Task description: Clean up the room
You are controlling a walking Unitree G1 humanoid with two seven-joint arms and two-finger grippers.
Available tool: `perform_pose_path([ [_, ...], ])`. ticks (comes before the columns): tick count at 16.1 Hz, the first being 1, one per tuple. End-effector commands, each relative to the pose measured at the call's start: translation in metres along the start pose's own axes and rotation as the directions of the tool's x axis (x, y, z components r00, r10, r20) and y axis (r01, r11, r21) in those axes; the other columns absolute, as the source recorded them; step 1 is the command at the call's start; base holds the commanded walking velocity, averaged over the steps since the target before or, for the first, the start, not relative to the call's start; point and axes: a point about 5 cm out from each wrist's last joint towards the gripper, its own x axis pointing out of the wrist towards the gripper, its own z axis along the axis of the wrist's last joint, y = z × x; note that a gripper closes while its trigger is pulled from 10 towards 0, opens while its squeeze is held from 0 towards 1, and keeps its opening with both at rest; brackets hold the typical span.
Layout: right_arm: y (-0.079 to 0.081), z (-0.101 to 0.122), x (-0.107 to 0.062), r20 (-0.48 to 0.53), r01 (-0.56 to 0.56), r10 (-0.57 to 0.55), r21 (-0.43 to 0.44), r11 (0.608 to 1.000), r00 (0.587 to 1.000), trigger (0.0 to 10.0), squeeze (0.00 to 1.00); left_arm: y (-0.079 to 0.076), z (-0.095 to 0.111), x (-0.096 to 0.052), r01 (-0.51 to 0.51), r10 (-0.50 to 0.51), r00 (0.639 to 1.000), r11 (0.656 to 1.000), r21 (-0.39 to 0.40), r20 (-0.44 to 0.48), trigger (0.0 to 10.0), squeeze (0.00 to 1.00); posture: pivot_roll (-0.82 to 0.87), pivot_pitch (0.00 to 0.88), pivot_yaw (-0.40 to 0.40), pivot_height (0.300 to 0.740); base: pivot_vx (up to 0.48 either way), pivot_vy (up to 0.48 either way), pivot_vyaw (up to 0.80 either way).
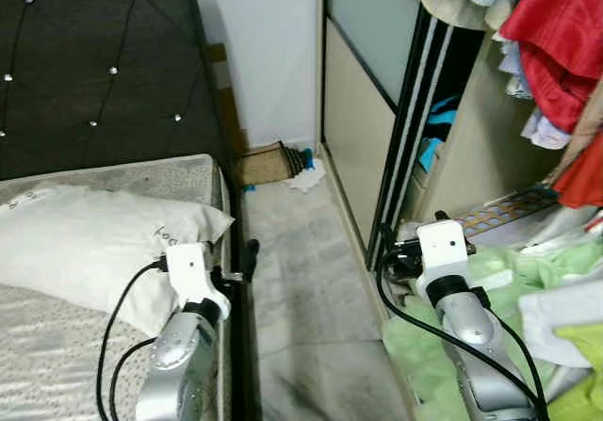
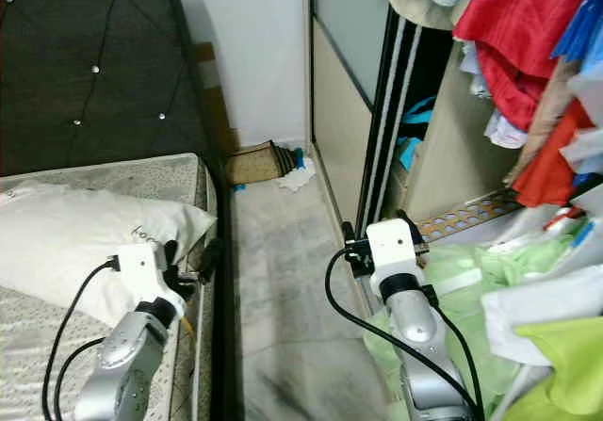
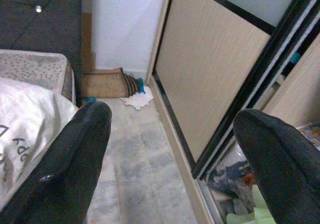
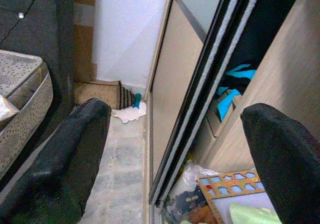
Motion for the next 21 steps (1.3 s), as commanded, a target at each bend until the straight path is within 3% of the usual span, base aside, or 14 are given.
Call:
perform_pose_path([
  [1,-0.0009,0.0032,0.0018,0.013,-0.005,0.005,-0.007,1.0,1.0,10.0,0.0,-0.0002,0.0016,0.0011,0.007,-0.007,1.0,1.0,-0.002,0.007,10.0,0.0,-0.18,0.0,0.043,0.74,0.0,-0.307,0.0],
  [14,0.0001,0.0038,0.0036,0.017,-0.002,0.002,0.0,1.0,1.0,10.0,0.0,0.0034,0.0057,0.0002,0.015,-0.015,0.999,1.0,0.003,0.033,10.0,0.0,-0.17,0.0,0.045,0.74,0.0,-0.022,0.0],
  [21,-0.0002,0.0025,0.0028,0.012,0.002,-0.002,0.002,1.0,1.0,10.0,0.0,0.0019,0.0054,-0.0005,0.028,-0.029,0.999,1.0,0.009,0.035,10.0,0.0,-0.17,0.0,0.05,0.74,0.283,0.0,0.0],
])
